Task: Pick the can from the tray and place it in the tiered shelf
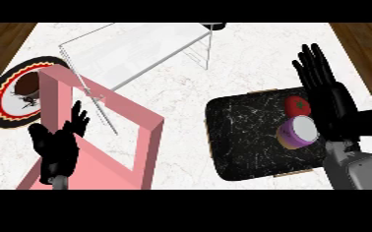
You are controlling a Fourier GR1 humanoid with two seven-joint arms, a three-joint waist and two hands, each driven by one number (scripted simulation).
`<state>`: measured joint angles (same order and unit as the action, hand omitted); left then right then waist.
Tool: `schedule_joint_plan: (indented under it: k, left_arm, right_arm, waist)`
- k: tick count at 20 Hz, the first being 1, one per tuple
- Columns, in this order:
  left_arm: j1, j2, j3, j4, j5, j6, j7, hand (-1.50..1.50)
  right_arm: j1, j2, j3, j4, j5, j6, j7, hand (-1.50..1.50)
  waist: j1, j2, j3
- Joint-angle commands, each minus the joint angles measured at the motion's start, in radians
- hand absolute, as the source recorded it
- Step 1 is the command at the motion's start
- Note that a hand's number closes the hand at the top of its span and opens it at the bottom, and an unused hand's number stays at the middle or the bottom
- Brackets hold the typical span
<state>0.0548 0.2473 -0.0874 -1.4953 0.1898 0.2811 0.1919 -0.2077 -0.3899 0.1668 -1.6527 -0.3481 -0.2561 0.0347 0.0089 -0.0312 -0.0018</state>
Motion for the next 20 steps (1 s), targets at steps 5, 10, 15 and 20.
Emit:
schedule_joint_plan:
  k: [5, 10, 15, 20]
  left_arm:
    - [-0.021, 0.093, 0.062, 0.004, 0.062, -0.098, 0.078, 0.0]
    - [-0.029, 0.07, 0.014, 0.035, 0.092, -0.169, 0.099, 0.0]
    - [-0.075, 0.051, 0.026, 0.112, 0.076, -0.176, 0.078, 0.0]
    - [-0.022, 0.053, 0.029, 0.036, 0.078, -0.164, 0.11, 0.0]
  right_arm:
    - [0.035, -0.356, -0.304, 0.034, -0.103, 0.336, -0.139, 1.5]
    - [0.089, -0.462, -0.31, 0.372, 0.01, 0.372, -0.096, 1.5]
    - [0.09, -0.501, -0.333, 0.552, 0.013, 0.642, -0.382, -1.5]
    - [0.146, -0.609, -0.316, 0.459, 0.012, 0.846, -0.398, -1.5]
  waist:
    - [-0.037, 0.031, 0.004]
    - [-0.01, 0.042, 0.003]
    - [-0.008, 0.036, 0.003]
    - [-0.014, 0.027, 0.002]
